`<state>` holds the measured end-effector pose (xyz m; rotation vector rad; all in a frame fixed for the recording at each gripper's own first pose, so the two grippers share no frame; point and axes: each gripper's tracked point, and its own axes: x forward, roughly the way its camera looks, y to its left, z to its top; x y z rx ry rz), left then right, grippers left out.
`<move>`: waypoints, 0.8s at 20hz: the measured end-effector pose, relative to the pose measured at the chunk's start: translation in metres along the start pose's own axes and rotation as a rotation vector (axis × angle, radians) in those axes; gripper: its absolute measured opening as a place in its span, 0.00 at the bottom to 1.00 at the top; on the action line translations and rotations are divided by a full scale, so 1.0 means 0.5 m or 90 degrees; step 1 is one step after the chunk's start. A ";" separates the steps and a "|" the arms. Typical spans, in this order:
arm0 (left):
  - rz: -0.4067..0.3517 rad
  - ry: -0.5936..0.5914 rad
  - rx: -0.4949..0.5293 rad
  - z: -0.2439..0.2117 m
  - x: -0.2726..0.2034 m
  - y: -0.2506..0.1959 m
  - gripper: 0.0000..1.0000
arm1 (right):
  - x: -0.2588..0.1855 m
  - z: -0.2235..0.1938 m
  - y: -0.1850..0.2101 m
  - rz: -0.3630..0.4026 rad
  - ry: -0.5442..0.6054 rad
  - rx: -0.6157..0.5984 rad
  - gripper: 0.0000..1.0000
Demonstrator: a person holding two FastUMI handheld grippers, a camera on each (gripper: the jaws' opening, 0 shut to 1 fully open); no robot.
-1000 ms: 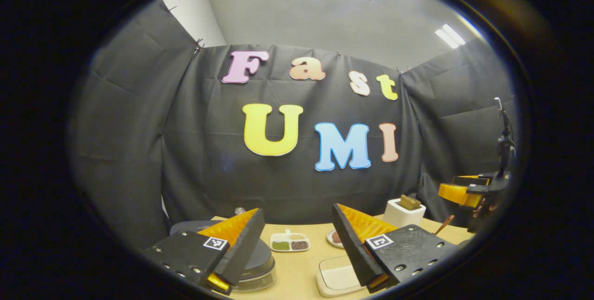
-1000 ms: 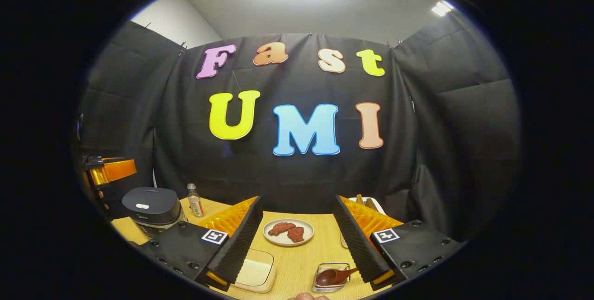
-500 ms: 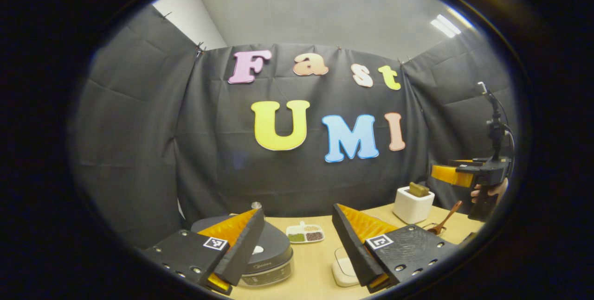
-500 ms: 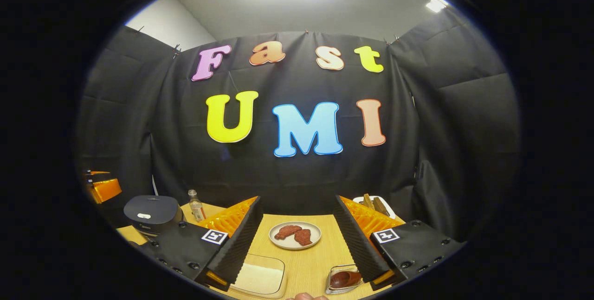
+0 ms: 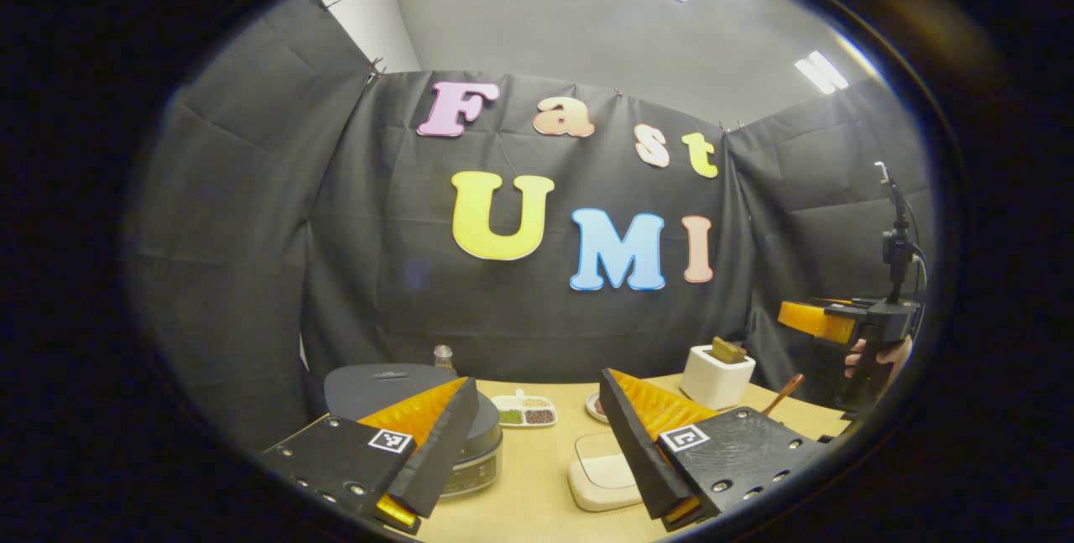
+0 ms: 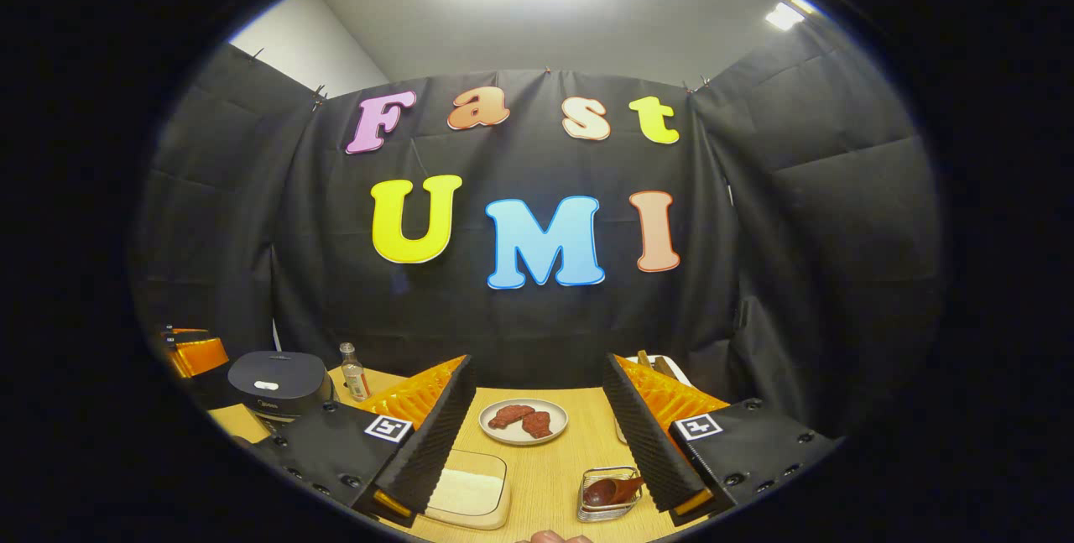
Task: Close the left gripper, press the button to open the rice cooker; take a wooden spoon from the chopstick holder with the right hand, scoop a spoonful of rice and pour it into the rice cooker, then put the wooden spoon back into the chopstick holder.
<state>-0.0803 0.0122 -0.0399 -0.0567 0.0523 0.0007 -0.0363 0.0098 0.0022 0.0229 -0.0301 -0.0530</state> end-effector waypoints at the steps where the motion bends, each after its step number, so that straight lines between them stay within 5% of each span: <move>1: 0.020 -0.004 -0.007 -0.001 -0.007 0.018 0.89 | -0.014 -0.007 -0.007 -0.004 0.004 0.002 0.98; 3: 0.013 0.009 -0.016 -0.018 -0.007 0.024 0.47 | -0.037 -0.013 -0.026 -0.016 0.011 -0.007 0.98; 4: 0.020 0.004 -0.018 -0.021 -0.008 0.026 0.47 | -0.045 -0.014 -0.038 -0.025 0.012 -0.016 0.98; 7: 0.025 0.023 -0.073 -0.056 0.021 0.061 0.07 | -0.062 -0.032 -0.068 -0.040 0.021 -0.030 0.98; 11: 0.019 0.069 -0.113 -0.081 0.073 0.099 0.01 | -0.038 -0.067 -0.067 -0.006 0.037 -0.012 0.98; 16: 0.048 0.144 -0.012 -0.053 0.153 0.165 0.00 | 0.011 -0.106 -0.074 0.027 0.063 0.006 0.98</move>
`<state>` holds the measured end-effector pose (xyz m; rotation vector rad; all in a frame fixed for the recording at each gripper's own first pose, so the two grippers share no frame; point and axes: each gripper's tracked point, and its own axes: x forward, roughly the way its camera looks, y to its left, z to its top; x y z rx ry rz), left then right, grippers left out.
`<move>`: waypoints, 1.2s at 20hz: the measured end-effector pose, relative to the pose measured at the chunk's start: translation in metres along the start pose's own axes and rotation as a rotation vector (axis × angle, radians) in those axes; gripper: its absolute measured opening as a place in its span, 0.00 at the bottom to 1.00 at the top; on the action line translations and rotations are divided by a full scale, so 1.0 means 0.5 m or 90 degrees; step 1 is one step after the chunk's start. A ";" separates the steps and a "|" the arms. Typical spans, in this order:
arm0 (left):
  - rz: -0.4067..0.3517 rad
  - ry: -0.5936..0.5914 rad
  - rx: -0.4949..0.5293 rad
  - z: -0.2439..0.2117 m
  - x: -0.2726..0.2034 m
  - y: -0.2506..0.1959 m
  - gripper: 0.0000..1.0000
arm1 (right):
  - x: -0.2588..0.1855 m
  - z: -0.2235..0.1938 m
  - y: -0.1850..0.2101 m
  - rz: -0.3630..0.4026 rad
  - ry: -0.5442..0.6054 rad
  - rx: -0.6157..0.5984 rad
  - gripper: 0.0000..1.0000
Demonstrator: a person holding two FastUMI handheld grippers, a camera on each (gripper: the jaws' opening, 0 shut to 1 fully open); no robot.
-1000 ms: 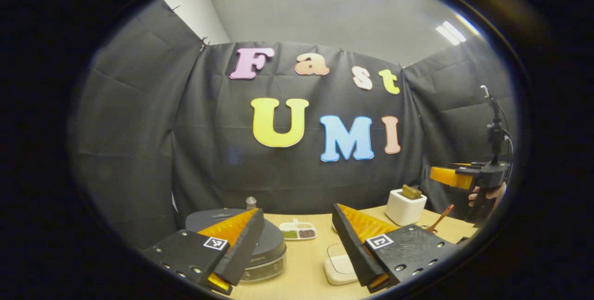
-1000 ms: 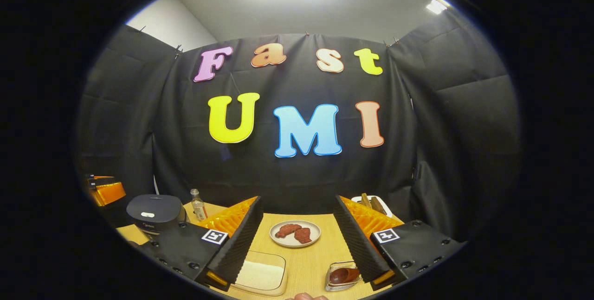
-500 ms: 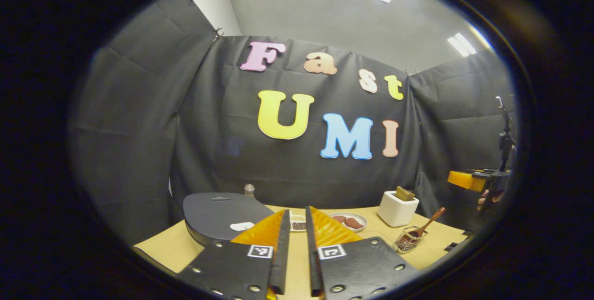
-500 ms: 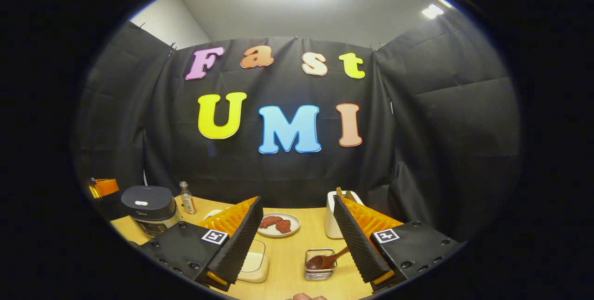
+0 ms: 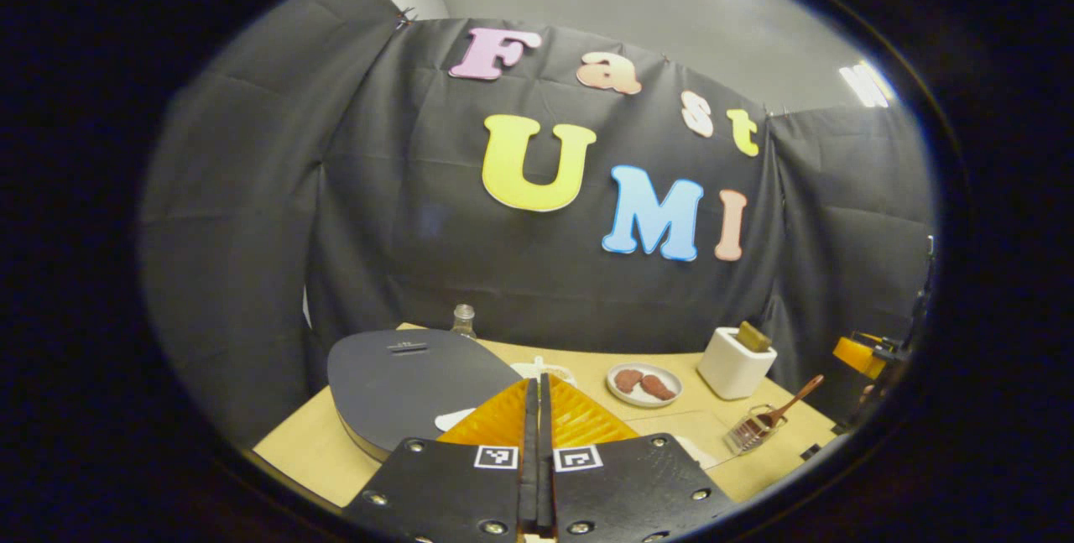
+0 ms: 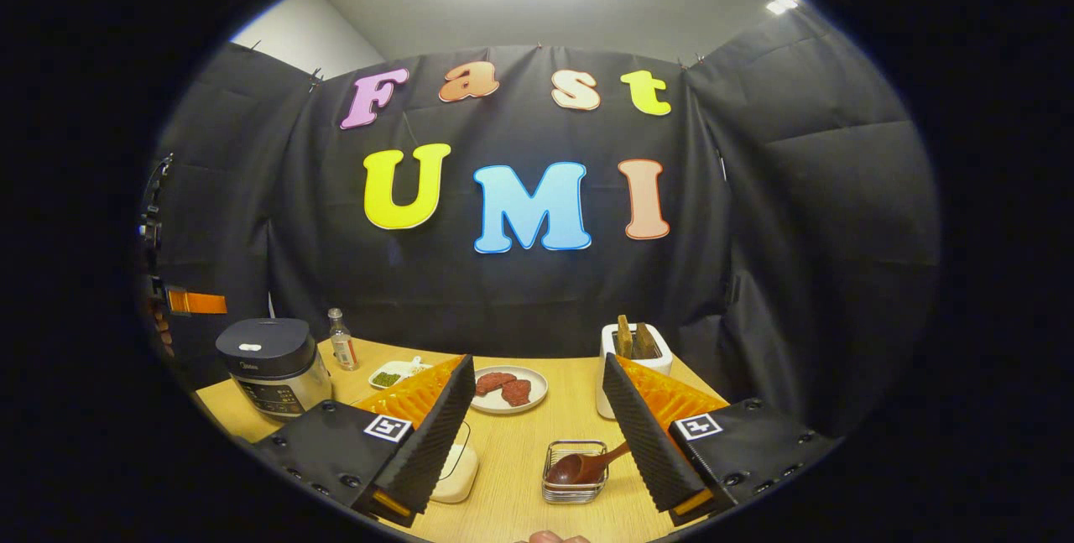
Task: Close the left gripper, press the button to open the rice cooker; take a wooden spoon from the chopstick holder with the right hand, scoop a spoonful of rice and pour it into the rice cooker, then put the wooden spoon back into the chopstick holder.
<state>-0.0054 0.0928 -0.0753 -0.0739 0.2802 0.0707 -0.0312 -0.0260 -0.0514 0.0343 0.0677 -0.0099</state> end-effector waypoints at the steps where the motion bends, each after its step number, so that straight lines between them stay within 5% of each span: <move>1: 0.013 0.017 0.032 0.008 0.015 0.011 0.01 | 0.006 -0.002 0.011 0.017 -0.001 0.020 0.93; 6: 0.032 0.123 0.088 -0.030 0.067 0.037 0.01 | 0.024 0.015 0.018 0.033 -0.034 0.018 0.98; 11: 0.039 0.202 0.078 -0.086 0.096 0.057 0.01 | 0.029 0.000 0.046 0.067 -0.032 -0.002 0.97; 24: 0.061 0.285 0.073 -0.169 0.116 0.108 0.01 | 0.024 -0.024 0.056 0.067 -0.022 -0.020 0.98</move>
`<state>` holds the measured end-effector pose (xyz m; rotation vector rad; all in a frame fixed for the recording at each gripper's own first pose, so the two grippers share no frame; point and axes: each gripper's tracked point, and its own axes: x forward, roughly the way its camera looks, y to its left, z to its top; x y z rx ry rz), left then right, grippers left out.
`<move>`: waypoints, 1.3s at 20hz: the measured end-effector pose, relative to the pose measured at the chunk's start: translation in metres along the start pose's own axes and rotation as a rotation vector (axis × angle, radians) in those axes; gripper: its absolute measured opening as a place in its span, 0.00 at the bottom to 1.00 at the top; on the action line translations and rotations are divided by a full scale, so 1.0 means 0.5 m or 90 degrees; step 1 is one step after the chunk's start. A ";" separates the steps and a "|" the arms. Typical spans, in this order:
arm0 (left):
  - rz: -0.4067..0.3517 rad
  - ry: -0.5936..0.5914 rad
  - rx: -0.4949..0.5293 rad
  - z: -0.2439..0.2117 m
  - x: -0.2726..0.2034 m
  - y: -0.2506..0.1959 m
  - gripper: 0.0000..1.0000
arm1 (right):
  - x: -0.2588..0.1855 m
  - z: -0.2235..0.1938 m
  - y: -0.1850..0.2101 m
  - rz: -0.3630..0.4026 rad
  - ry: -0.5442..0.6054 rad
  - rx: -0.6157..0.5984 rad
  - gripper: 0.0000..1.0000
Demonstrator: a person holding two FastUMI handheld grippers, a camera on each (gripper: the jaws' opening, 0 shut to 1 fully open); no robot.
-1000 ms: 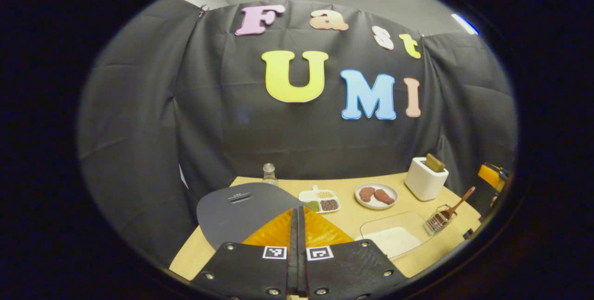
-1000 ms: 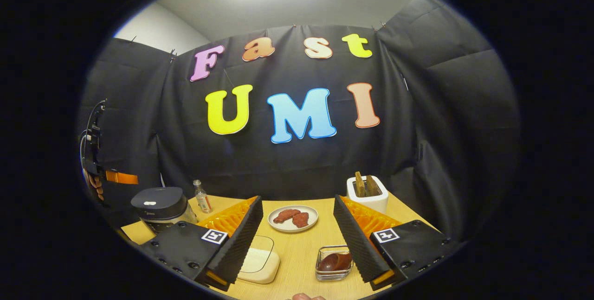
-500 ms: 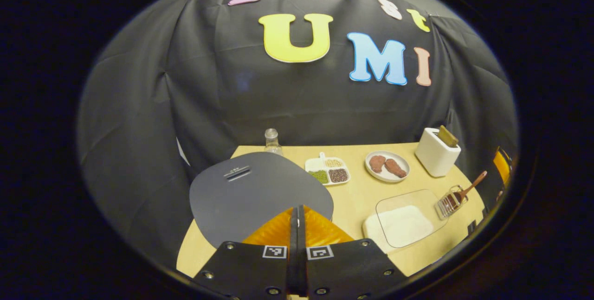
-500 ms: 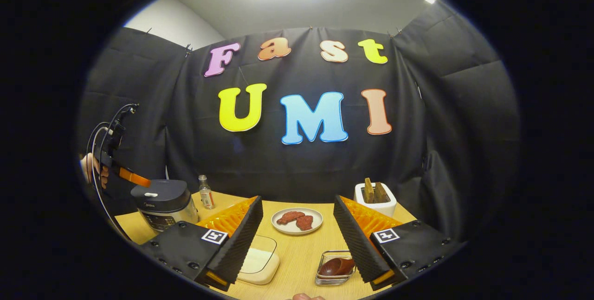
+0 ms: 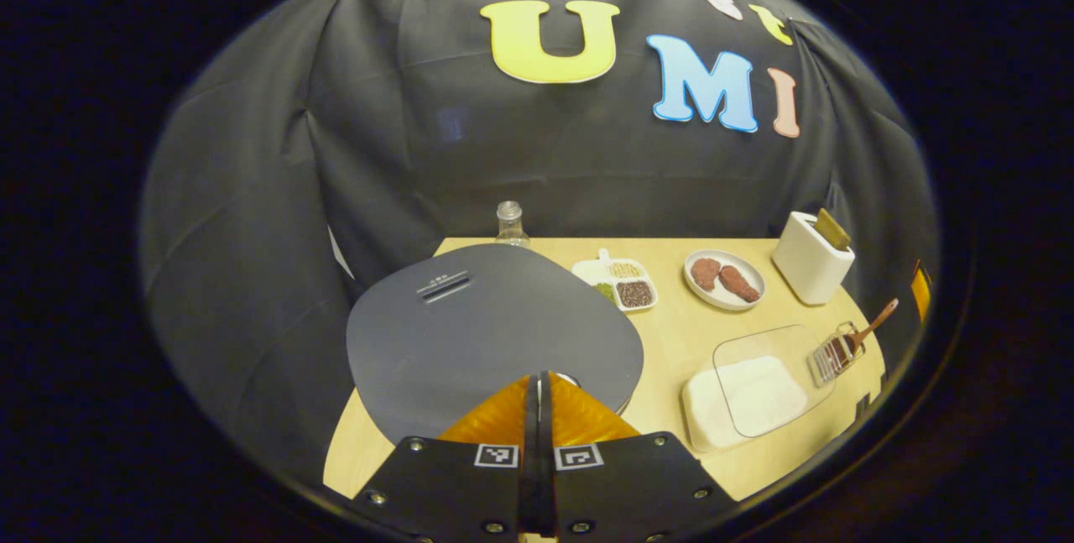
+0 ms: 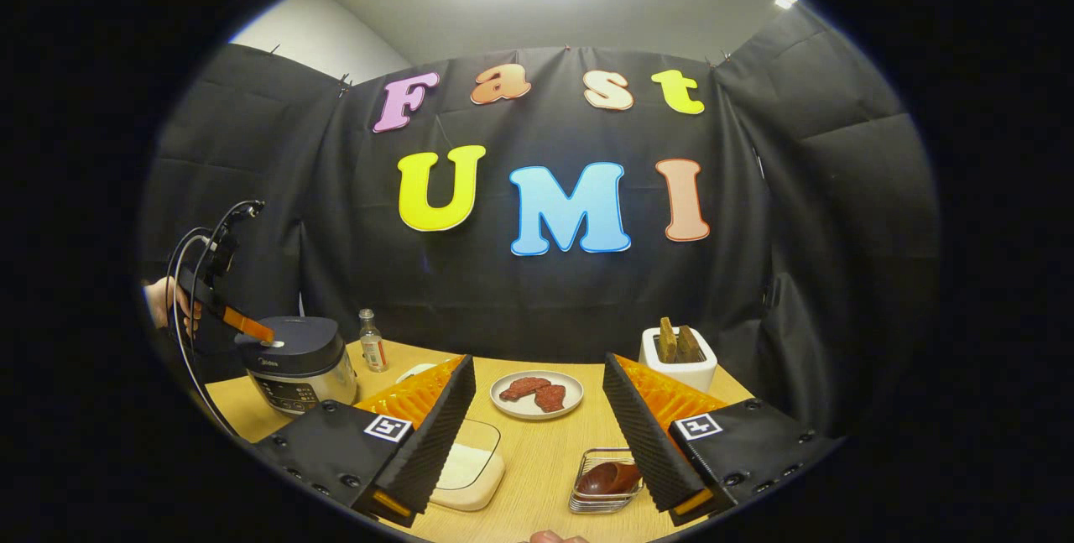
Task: Close the left gripper, press the button to open the rice cooker; take a wooden spoon from the chopstick holder with the right hand, scoop a spoonful of rice and pour it into the rice cooker, then put the wooden spoon back into the chopstick holder.
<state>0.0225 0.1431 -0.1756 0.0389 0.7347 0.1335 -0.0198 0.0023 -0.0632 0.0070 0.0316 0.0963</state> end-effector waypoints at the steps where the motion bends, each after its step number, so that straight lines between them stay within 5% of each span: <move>1: -0.003 0.000 0.006 0.003 0.004 0.001 0.01 | 0.001 -0.006 0.000 -0.002 0.004 -0.002 0.98; 11: 0.012 -0.020 0.091 -0.020 0.003 -0.012 0.02 | -0.006 -0.040 0.017 -0.008 0.035 -0.028 0.98; 16: 0.016 -0.060 0.055 -0.009 -0.007 -0.007 0.02 | -0.019 -0.025 -0.007 -0.026 0.028 -0.011 0.99; 21: 0.018 -0.148 0.034 0.061 -0.039 0.008 0.02 | -0.038 -0.007 -0.056 -0.077 0.020 0.006 0.99; 26: 0.095 -0.343 -0.019 0.232 -0.161 0.053 0.02 | -0.060 0.001 -0.094 -0.117 0.018 0.013 0.99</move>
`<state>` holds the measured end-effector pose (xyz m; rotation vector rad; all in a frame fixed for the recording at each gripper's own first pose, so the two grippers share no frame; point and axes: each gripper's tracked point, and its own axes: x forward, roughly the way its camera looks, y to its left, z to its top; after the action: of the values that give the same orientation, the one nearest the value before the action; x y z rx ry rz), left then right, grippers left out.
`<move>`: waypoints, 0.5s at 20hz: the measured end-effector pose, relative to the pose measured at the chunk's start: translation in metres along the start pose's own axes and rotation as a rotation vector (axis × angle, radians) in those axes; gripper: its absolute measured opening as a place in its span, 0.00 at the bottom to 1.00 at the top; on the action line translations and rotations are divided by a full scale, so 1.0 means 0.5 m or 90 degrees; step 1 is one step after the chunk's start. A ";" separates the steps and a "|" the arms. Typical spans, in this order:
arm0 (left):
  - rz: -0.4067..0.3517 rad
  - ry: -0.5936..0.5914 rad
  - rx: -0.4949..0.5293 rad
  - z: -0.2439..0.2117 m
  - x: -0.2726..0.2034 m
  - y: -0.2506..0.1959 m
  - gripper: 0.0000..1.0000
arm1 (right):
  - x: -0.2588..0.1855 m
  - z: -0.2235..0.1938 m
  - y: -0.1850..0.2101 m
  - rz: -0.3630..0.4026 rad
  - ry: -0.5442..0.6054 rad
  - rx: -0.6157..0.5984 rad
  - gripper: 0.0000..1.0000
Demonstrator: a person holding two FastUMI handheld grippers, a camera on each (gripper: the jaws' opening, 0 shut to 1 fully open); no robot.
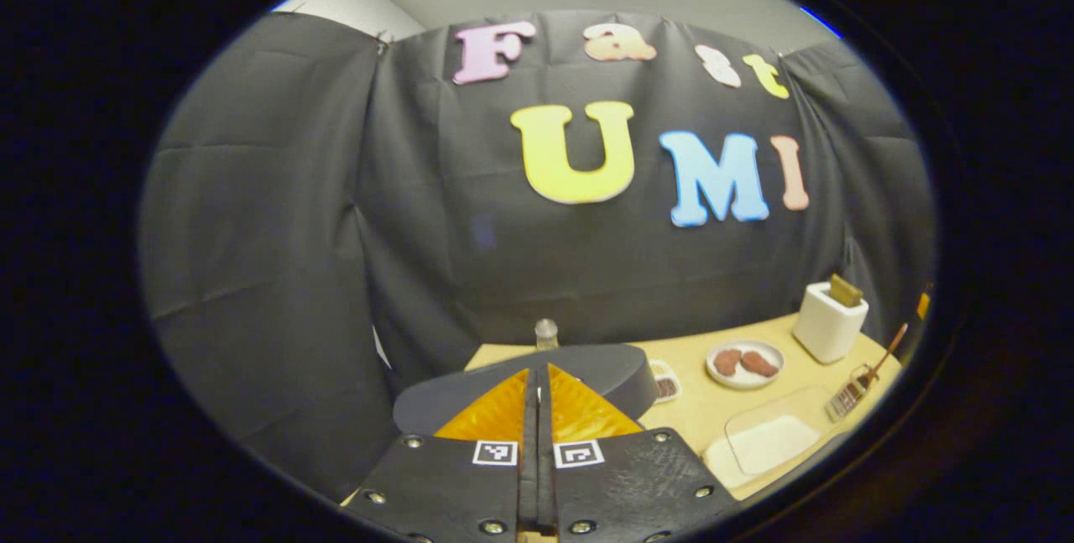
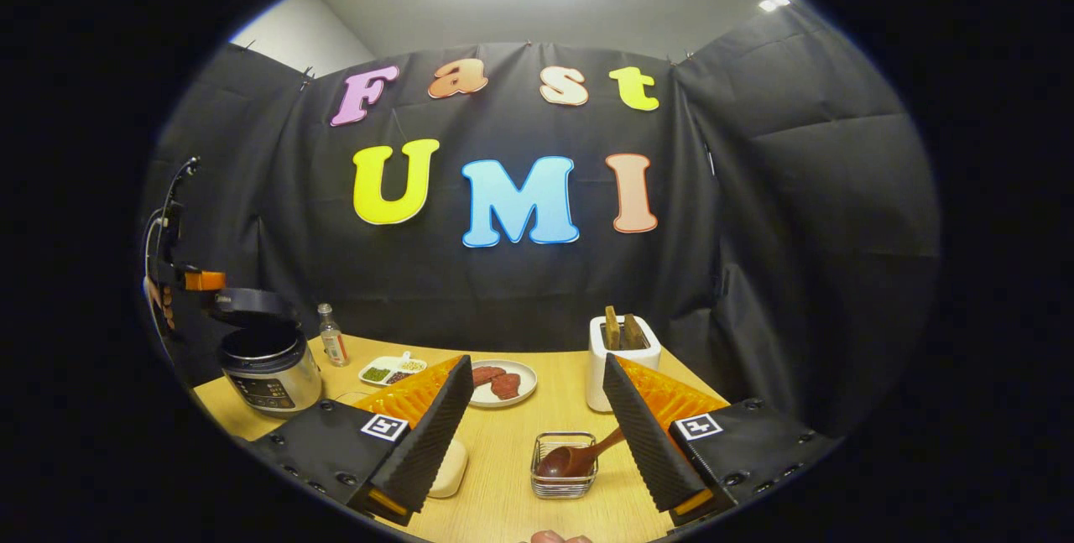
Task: Close the left gripper, press the button to open the rice cooker; take a wooden spoon from the chopstick holder with the right hand, scoop a spoonful of rice and pour it into the rice cooker, then put the wooden spoon back into the chopstick holder.
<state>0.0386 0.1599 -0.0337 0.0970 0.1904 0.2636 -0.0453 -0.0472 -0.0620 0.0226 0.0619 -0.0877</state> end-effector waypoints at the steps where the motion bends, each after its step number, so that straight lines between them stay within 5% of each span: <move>1: 0.001 -0.032 -0.016 0.028 -0.013 -0.004 0.01 | -0.001 0.002 -0.009 -0.007 -0.003 0.003 0.99; 4: -0.069 -0.055 -0.068 0.032 -0.074 -0.079 0.00 | 0.000 0.009 -0.038 -0.026 -0.006 0.009 1.00; 7: -0.107 -0.070 -0.042 0.026 -0.115 -0.123 0.05 | 0.008 0.004 -0.081 -0.049 -0.001 0.025 0.99; 10: -0.102 -0.093 0.023 0.024 -0.152 -0.146 0.43 | 0.022 0.003 -0.119 -0.063 0.001 0.058 0.98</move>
<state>-0.0126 0.0685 -0.0174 0.1361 0.0570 0.0921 -0.0395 -0.1073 -0.0622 0.1106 0.0608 -0.1899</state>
